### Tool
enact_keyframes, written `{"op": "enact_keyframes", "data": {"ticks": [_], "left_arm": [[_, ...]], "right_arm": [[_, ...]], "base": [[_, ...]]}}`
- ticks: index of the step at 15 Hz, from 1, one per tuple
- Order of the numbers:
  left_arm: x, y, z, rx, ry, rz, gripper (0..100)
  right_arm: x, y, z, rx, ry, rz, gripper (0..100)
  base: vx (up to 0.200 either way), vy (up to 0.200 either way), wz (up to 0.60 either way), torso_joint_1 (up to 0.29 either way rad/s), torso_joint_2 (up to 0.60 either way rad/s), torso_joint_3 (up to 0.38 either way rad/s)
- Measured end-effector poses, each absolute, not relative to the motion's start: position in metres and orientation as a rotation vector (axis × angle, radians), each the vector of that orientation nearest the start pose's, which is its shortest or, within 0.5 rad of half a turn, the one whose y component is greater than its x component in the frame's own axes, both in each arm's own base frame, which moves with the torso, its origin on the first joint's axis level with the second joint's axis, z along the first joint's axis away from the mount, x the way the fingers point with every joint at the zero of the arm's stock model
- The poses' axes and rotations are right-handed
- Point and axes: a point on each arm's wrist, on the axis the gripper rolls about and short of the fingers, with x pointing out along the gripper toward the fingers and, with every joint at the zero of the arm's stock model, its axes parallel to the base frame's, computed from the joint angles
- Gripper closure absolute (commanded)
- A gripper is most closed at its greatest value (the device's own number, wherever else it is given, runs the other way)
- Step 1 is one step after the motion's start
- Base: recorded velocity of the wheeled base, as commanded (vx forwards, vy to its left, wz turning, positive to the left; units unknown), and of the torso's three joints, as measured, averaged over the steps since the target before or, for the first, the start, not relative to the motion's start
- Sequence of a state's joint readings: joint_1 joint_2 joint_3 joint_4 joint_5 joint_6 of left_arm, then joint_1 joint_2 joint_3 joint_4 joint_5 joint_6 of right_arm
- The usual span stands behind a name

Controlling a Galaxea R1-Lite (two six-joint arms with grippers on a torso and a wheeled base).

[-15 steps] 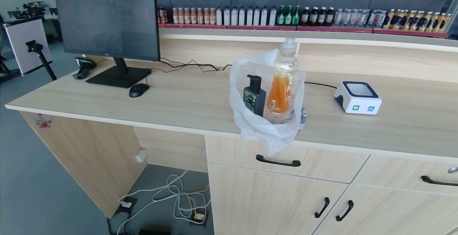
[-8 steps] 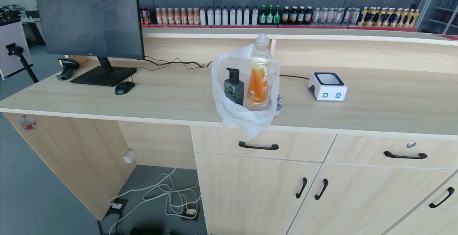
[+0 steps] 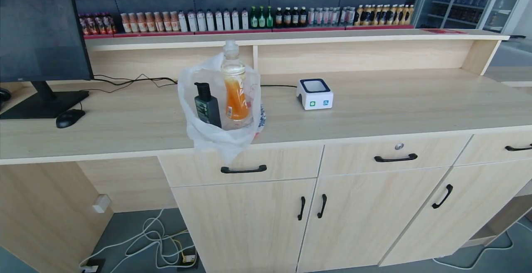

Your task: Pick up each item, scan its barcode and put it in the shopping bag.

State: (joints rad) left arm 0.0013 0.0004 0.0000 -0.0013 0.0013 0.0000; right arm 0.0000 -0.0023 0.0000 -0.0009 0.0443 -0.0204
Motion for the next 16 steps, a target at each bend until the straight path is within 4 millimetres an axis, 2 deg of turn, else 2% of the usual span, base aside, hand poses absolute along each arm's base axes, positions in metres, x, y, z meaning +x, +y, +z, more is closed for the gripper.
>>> {"op": "enact_keyframes", "data": {"ticks": [11,14,16], "left_arm": [[-0.0228,0.0,0.0758,-0.001,-0.003,0.002,0],[-0.0228,0.0,0.0759,0.0,-0.003,0.003,0],[-0.0228,0.0,0.0756,-0.001,-0.001,0.0,0]], "right_arm": [[-0.023,0.001,0.0756,-0.018,-0.004,0.044,0],[-0.023,0.001,0.0754,-0.018,-0.002,0.045,0],[-0.023,0.001,0.0756,-0.019,-0.004,0.044,0]], "base": [[0.0,-0.2,0.0,0.002,0.0,0.0],[0.0,0.0,0.0,0.0,0.0,0.0],[-0.2,0.0,0.0,0.002,0.0,0.002]]}}
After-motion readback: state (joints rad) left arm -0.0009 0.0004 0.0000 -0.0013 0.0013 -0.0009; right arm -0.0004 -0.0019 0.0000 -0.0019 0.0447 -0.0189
